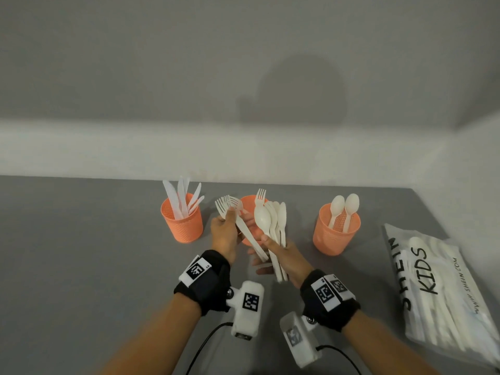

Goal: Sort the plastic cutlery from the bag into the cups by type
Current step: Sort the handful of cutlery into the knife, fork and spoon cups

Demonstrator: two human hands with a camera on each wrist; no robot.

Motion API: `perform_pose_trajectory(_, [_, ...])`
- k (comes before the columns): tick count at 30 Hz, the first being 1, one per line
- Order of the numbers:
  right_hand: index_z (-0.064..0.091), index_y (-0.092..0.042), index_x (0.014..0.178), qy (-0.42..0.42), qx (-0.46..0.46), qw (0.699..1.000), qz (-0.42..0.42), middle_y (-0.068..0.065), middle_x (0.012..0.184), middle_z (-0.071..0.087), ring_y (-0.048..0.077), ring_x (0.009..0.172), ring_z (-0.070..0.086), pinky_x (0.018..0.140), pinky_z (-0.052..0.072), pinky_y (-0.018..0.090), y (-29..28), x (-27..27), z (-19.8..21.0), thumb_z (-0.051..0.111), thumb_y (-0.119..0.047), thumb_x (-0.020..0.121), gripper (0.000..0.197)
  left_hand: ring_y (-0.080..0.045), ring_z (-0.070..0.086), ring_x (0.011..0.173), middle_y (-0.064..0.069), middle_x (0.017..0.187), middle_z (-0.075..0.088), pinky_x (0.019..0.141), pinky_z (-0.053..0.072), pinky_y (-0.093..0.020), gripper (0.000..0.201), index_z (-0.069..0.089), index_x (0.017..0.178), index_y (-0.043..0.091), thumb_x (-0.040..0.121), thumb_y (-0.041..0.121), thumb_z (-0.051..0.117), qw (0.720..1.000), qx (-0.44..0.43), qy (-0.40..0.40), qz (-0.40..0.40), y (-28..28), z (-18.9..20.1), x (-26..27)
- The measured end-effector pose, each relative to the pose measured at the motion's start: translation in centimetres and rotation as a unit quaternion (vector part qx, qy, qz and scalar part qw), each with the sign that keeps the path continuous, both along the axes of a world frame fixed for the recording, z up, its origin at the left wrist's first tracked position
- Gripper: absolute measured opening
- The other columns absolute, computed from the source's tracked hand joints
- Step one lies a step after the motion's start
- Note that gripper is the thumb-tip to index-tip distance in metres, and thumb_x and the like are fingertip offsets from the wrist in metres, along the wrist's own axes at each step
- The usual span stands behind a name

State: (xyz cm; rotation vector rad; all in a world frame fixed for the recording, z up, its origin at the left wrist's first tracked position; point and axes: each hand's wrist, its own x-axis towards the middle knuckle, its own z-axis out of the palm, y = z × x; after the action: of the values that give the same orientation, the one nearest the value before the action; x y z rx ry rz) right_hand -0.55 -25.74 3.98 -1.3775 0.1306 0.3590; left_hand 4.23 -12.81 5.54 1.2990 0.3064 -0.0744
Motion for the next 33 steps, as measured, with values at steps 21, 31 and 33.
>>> perform_pose_trajectory(21, [0.053, -0.012, 0.106, 0.061, -0.017, 0.997, 0.05, -0.009, 0.048, 0.039, 0.002, 0.036, 0.026, 0.036, 0.026, 0.013, -3.4, -0.8, 0.5, 0.052, -0.04, 0.091, 0.032, -0.003, 0.055, 0.08, 0.01, 0.093, 0.06, 0.067, 0.037, 0.003, 0.033, 0.062, 0.11, 0.015, 0.078, 0.012, 0.07, 0.88, 0.382, -0.227, -0.169, -2.1, 1.3, 0.4])
perform_pose_trajectory(31, [0.053, -0.015, 0.094, 0.074, 0.043, 0.996, 0.004, -0.009, 0.047, 0.032, 0.002, 0.035, 0.026, 0.035, 0.024, 0.014, -4.8, -0.7, 0.0, 0.029, -0.061, 0.088, 0.052, 0.001, 0.044, 0.04, 0.001, 0.058, 0.05, 0.039, 0.033, -0.009, 0.008, 0.053, 0.083, 0.006, 0.091, 0.008, 0.054, 0.947, 0.221, -0.139, -0.19, -2.9, 3.1, 2.3])
perform_pose_trajectory(33, [0.054, -0.017, 0.092, 0.071, 0.05, 0.996, -0.005, -0.009, 0.047, 0.031, 0.002, 0.035, 0.024, 0.034, 0.023, 0.014, -4.9, -0.5, 0.1, 0.032, -0.062, 0.086, 0.05, -0.002, 0.033, 0.033, 0.001, 0.05, 0.043, 0.034, 0.025, -0.013, 0.017, 0.053, 0.073, 0.009, 0.091, 0.009, 0.054, 0.962, 0.159, -0.112, -0.193, -3.1, 3.1, 1.9])
